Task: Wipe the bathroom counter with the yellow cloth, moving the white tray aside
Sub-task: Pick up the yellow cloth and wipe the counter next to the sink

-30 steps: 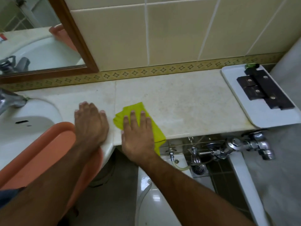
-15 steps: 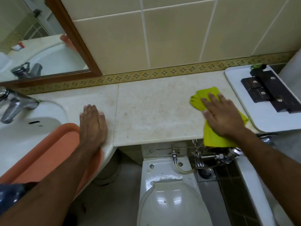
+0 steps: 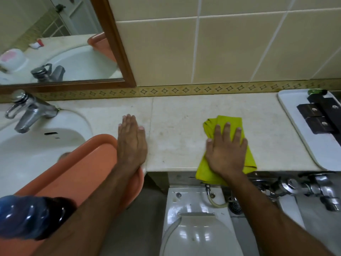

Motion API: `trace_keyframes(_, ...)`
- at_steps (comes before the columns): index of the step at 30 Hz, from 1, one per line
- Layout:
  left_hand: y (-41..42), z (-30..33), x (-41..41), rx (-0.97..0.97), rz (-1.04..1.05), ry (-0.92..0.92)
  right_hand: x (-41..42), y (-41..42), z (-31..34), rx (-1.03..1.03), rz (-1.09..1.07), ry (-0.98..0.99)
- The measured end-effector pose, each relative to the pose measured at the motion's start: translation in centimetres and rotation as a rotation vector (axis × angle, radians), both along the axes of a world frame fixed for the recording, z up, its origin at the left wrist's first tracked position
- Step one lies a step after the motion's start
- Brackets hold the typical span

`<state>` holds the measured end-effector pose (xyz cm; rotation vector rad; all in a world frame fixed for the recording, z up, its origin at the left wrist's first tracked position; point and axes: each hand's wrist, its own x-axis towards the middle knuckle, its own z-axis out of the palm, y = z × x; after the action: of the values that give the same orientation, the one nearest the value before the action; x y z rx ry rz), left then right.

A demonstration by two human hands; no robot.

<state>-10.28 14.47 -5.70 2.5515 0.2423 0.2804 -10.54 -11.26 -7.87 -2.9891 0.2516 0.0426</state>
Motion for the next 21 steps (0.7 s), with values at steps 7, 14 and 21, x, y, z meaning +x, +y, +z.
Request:
trace_keyframes(7, 0.2, 0.4, 1.0, 0.199, 0.03, 0.153, 1.4, 14.1, -0.1, 0.079, 0.361, -0.003)
trace_keyframes(14, 3.3, 0.2, 0.4, 0.197, 0.103, 0.199, 1.7, 17.8, 0.0, 0.053, 0.677, 0.012)
trace_keyframes(21, 3.7, 2.0, -0.6, 0.131, 0.005, 0.159, 1.6, 16.0, 1.2, 0.22, 0.759, 0.025)
